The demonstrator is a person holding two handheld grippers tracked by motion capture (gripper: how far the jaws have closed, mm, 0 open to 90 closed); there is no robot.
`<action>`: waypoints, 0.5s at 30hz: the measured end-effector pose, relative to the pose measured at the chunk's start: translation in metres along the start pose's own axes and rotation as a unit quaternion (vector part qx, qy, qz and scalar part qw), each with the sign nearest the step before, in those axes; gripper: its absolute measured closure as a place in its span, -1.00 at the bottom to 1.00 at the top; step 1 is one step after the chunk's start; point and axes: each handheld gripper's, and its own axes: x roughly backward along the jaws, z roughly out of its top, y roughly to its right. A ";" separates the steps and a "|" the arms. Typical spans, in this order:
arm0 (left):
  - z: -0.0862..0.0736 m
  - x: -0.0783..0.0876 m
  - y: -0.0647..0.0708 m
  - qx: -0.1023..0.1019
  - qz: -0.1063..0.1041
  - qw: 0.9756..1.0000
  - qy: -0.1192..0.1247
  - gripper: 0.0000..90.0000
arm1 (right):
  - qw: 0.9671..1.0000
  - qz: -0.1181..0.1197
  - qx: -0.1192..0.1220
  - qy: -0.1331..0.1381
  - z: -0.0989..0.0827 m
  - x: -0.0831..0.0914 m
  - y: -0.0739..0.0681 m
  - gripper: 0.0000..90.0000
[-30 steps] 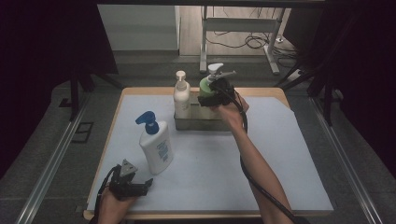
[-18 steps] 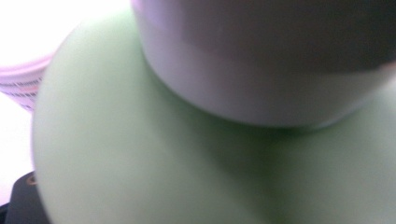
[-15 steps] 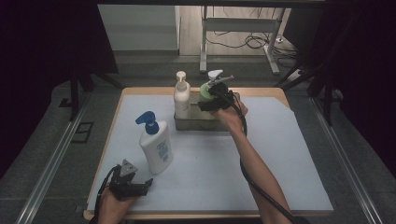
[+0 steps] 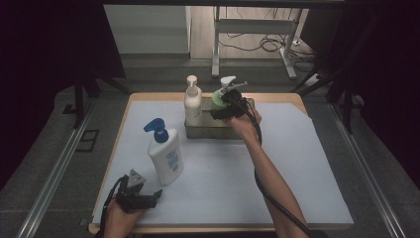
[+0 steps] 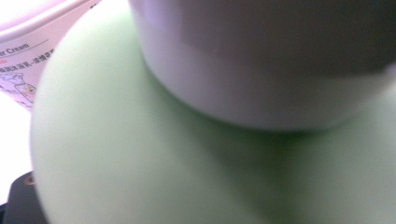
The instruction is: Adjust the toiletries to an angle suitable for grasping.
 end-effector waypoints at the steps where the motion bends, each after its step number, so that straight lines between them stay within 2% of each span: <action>1: 0.000 0.000 0.000 0.000 0.000 1.000 0.000 -0.73 | 1.000 0.001 0.000 0.002 0.000 0.000 0.000 -0.74; 15: 0.000 0.000 0.000 0.000 0.000 1.000 0.001 -0.73 | 1.000 0.007 -0.001 0.013 -0.004 0.000 0.001 -0.76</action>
